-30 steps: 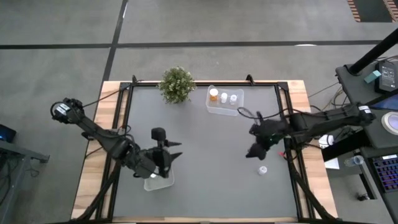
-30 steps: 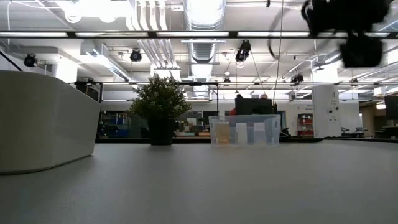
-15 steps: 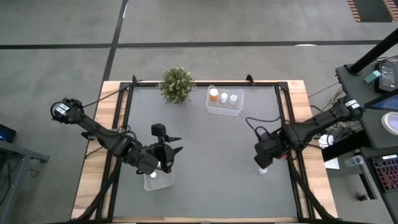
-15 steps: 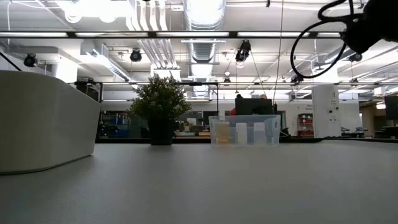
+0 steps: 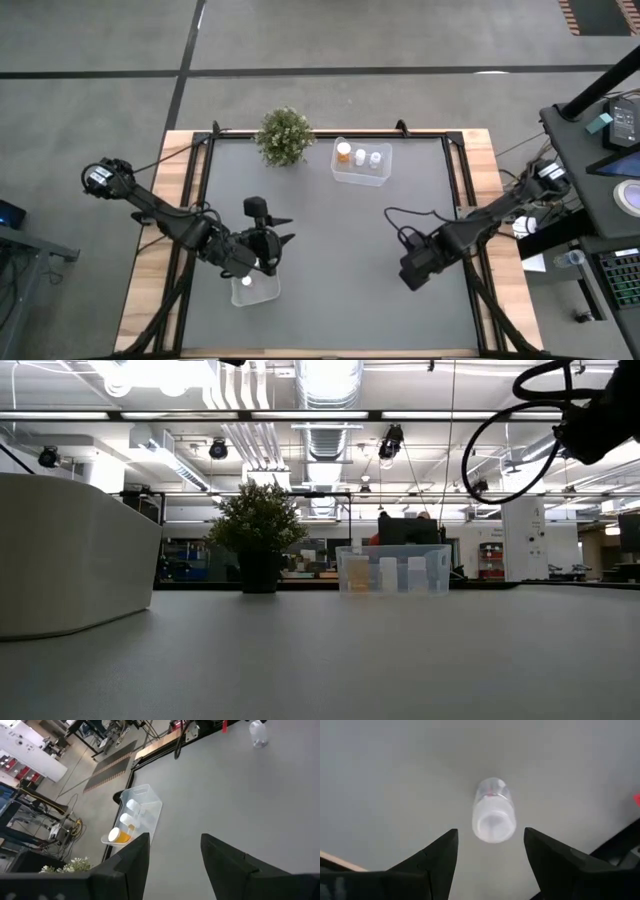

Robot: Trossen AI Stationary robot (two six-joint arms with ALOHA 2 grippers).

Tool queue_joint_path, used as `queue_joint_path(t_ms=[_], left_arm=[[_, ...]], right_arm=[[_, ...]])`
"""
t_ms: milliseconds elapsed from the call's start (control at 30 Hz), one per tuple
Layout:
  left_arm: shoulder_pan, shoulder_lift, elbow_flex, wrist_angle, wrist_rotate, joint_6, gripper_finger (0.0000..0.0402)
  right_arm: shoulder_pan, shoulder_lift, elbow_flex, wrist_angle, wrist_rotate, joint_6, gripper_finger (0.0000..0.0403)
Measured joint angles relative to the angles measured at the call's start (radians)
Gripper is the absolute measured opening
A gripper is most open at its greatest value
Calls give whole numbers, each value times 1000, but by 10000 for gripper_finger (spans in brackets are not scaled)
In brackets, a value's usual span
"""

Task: Pick and place medicine bottles into bin by pill shape (circle, oval)
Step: Put the white capsule bottle into the transparent bin

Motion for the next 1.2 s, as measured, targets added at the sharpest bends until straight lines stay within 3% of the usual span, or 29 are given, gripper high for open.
queue_joint_path(t_ms=[367,700,967,1200], left_arm=[[0,0,0,0,0,-2,162],[0,0,-1,-5,0,-3,162],[0,0,-10,-2,50,-7,162],[8,-23,-75,19,72,1,162]], right_arm=[[0,78,-3,52,-8,-66,213],[-1,122,-2,56,-34,-98,130],[-26,68,13,41,-27,-107,144],[-159,46,161,-101,8,-237,144]])
